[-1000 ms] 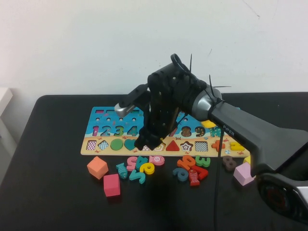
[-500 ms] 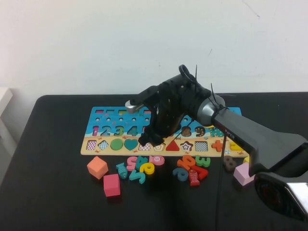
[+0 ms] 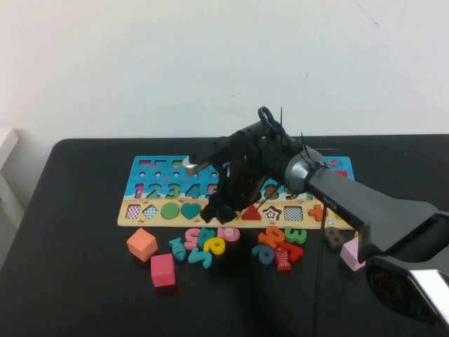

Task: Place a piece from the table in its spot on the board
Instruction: Place the "Pentagon" into the hole of the Pentagon

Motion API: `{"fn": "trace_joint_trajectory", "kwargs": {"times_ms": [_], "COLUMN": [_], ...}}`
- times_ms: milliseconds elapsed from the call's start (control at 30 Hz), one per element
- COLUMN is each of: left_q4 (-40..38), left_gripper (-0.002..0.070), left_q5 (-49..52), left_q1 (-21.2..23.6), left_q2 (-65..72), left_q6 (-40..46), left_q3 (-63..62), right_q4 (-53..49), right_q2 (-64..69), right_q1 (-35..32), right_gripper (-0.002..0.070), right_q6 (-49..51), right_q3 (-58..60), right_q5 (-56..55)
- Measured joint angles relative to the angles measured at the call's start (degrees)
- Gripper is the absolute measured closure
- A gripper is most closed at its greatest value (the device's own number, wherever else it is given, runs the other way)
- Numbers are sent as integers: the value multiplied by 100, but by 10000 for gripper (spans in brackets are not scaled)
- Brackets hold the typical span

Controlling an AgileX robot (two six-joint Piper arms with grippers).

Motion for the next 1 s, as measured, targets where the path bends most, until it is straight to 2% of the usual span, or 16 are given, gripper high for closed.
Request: {"fn": "trace_joint_trajectory", "kwargs": {"times_ms": [1000], "left_q4": [0], "left_gripper": [676], "left_q5": [0], "left_q1": [0], "left_q2": [0], "left_q6": [-2], "left_q3": [0], "right_q4": [-276], "right_q2": [58], "right_q1": [-20], "right_gripper": [295], "right_q6": [668], "right_q3": [0], "right_q5": [-75]}}
